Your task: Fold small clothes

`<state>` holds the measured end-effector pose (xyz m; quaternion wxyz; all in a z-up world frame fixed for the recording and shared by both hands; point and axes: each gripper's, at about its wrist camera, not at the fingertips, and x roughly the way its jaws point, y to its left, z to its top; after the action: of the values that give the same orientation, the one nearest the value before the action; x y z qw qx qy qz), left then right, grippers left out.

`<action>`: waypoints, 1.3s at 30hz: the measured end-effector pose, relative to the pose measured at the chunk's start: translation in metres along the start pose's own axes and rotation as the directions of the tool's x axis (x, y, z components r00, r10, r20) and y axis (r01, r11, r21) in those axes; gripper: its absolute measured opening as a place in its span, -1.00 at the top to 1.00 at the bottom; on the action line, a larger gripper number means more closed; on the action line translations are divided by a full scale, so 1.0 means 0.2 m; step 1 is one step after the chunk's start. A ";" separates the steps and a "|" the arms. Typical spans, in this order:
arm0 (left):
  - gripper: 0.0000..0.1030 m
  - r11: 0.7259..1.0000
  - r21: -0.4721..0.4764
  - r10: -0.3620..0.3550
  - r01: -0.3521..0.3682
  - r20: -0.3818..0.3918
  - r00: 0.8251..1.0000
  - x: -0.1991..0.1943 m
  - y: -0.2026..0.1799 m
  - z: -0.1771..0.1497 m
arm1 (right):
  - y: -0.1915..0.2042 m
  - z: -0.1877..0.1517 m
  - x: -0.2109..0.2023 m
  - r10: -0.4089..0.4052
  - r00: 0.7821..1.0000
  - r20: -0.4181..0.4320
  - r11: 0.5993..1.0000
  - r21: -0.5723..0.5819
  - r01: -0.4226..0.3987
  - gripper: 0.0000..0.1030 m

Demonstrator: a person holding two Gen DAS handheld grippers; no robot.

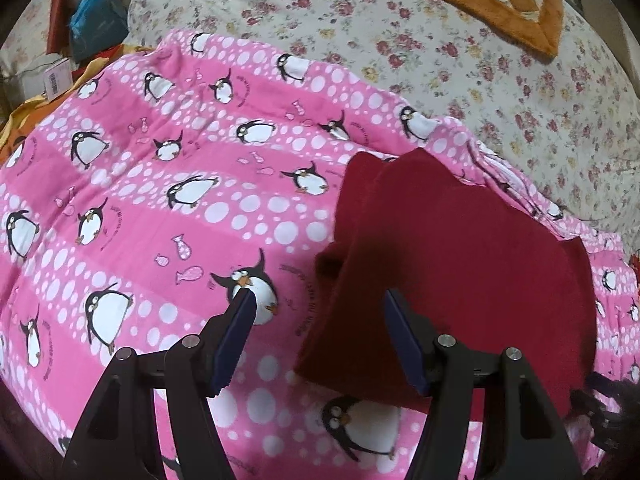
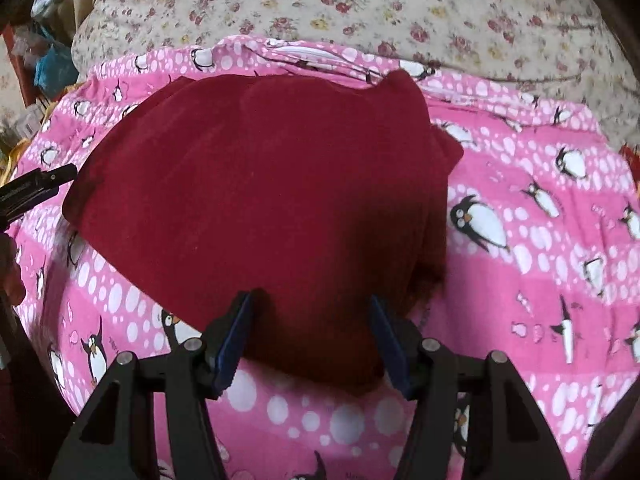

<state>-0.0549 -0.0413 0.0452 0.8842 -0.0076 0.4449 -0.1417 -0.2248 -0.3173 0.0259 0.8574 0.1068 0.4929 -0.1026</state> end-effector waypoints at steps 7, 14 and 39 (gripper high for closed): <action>0.11 0.999 -0.034 -0.003 0.002 -0.030 1.000 0.08 0.05 0.01 | 0.09 0.07 -0.03 0.068 0.997 0.025 0.998 0.003 -0.068 -0.22; 0.11 0.999 -0.037 -0.025 0.023 -0.063 0.998 0.16 0.07 0.01 | 0.25 0.23 0.09 0.123 0.992 0.027 0.992 0.005 -0.123 -0.22; 0.01 0.995 -0.074 -0.081 0.072 -0.130 0.988 0.24 0.10 0.06 | 0.87 0.97 0.70 0.096 0.995 -0.005 0.982 -0.165 -0.096 -0.22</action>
<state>-0.0138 -0.0348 0.0125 0.8457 -0.0457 0.5070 -0.1605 0.0526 -0.2156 0.0130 0.8681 0.0589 0.4925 -0.0200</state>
